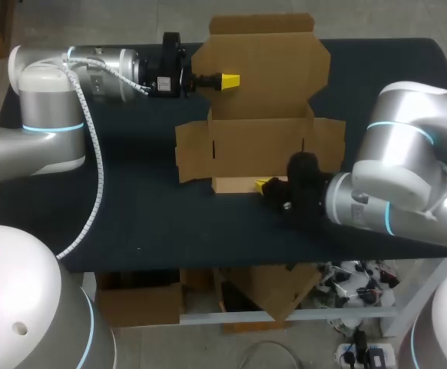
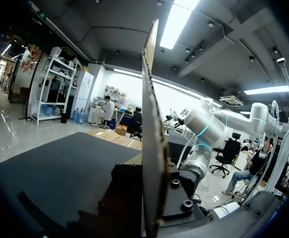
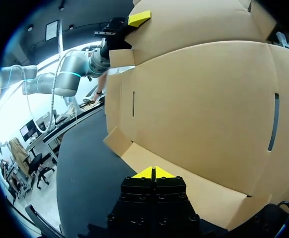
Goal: Assemble the packaging by folding the flat box into shape, placing the metal phone stand inside, and closing the box properly
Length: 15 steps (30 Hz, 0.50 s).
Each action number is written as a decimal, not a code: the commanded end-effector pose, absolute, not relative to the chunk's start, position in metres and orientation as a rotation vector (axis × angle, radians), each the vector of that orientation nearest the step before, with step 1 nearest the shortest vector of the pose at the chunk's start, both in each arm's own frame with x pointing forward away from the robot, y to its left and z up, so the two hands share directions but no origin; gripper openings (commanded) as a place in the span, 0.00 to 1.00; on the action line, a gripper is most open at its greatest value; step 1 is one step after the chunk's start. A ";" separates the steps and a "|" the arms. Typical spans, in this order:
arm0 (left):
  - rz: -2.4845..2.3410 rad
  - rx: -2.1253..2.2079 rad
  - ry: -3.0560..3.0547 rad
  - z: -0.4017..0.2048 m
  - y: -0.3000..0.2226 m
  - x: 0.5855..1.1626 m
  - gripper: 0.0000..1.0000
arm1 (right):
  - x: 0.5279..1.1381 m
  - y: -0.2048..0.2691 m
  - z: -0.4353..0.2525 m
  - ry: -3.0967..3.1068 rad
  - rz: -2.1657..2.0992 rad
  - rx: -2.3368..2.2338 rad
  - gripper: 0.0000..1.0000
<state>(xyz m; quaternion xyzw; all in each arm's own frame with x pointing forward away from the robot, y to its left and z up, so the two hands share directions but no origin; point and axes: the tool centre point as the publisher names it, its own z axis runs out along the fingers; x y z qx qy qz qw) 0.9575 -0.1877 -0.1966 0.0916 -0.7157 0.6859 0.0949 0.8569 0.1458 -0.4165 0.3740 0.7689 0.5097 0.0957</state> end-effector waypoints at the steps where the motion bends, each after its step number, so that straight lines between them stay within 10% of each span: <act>1: 2.036 0.267 -2.117 -0.199 -0.187 0.958 0.00 | 0.860 0.154 -0.421 2.259 1.483 1.124 0.00; 15: 2.036 0.267 -2.117 -0.199 -0.187 0.958 0.00 | 0.859 0.160 -0.425 2.279 1.485 1.125 0.00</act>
